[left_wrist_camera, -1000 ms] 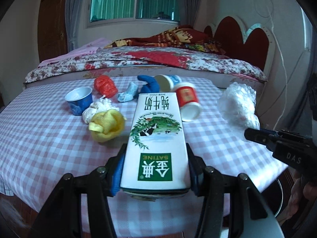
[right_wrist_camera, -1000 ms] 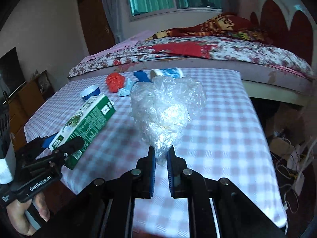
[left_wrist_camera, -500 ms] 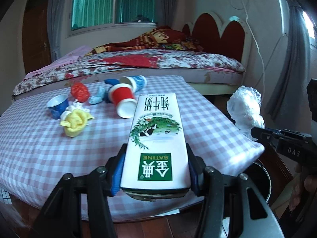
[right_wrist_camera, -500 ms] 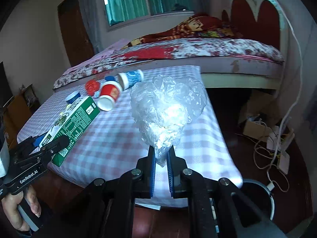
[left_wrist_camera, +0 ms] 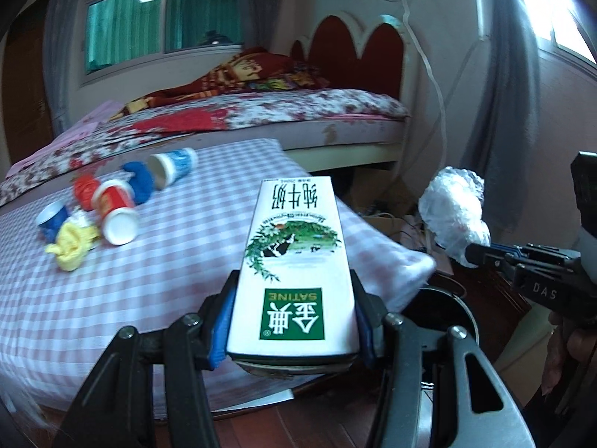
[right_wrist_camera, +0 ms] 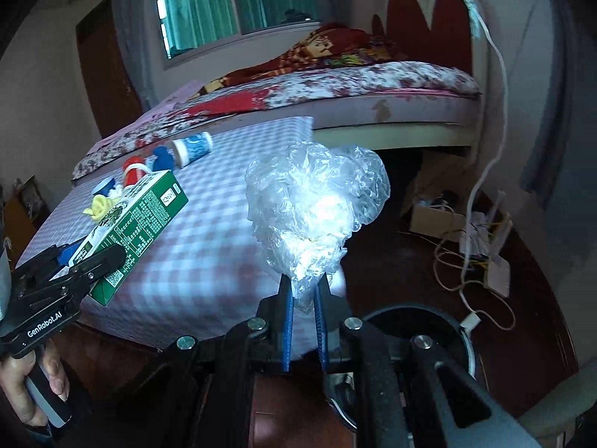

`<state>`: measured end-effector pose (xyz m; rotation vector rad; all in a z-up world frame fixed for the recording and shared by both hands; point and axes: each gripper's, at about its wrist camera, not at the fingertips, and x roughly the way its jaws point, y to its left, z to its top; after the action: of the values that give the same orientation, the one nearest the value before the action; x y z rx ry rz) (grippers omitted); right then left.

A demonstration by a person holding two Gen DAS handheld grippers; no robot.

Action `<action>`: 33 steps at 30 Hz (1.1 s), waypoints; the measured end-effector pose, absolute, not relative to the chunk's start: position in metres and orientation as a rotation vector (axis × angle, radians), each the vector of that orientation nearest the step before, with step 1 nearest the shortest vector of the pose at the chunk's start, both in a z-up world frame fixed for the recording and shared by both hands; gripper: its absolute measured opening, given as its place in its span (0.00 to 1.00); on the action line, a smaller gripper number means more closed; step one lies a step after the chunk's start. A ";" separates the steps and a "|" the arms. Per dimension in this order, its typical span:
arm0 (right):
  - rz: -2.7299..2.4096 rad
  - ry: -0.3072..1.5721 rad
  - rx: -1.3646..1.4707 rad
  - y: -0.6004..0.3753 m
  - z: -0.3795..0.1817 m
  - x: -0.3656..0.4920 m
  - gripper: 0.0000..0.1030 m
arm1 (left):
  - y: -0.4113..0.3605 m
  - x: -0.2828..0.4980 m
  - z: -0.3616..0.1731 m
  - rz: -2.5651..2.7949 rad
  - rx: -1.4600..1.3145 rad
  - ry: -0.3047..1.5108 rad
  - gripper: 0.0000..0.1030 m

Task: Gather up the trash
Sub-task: 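Carry carton and plastic bag over the black bin and release both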

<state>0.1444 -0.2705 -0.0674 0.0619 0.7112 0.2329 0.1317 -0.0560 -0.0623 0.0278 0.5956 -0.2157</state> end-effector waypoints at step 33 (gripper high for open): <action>0.065 0.928 0.038 -0.408 -0.145 0.093 0.11 | -0.215 0.117 -0.137 -0.558 0.099 0.814 0.52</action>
<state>0.0927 -0.4081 -0.1453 0.0376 0.9276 0.0652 0.1169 -0.2149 -0.1372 0.0987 0.8143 -0.5576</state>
